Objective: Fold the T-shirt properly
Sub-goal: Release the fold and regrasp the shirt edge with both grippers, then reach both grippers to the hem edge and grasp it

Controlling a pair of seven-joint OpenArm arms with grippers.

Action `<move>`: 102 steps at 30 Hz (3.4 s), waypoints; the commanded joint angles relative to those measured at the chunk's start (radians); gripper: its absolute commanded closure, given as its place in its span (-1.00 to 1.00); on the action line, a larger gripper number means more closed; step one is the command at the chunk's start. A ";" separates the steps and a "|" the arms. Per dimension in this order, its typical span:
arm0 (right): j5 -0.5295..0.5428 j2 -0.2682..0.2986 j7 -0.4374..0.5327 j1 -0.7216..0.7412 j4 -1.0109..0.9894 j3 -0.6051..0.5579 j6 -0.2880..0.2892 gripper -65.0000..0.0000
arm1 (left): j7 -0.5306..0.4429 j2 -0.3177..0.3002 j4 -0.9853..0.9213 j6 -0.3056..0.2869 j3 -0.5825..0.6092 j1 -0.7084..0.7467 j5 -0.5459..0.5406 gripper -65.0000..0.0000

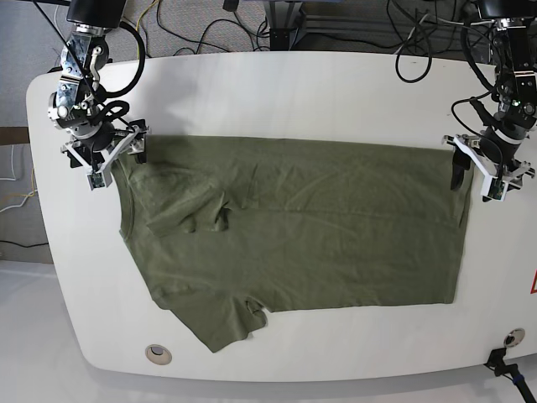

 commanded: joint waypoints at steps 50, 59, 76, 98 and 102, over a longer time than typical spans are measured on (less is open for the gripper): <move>-0.027 -0.071 0.110 -0.227 0.039 0.022 0.008 1.00 | -0.013 0.039 -0.222 0.004 -0.014 0.125 0.000 1.00; -0.027 -0.098 0.052 -0.456 0.200 0.123 0.060 1.00 | -0.011 0.044 -0.014 0.004 -0.056 0.426 -0.004 1.00; -0.029 -0.100 0.032 -0.480 0.263 0.134 0.068 -0.07 | 0.129 0.036 0.124 -0.006 -0.122 0.478 -0.001 -0.54; -0.033 -0.069 -0.125 0.138 0.141 0.022 0.063 -0.35 | 0.201 0.044 -0.095 -0.046 -0.099 -0.249 0.002 -0.82; -0.033 -0.071 -0.122 0.247 0.010 -0.001 0.062 -0.35 | 0.195 0.036 -0.317 -0.046 -0.045 -0.407 0.002 -0.82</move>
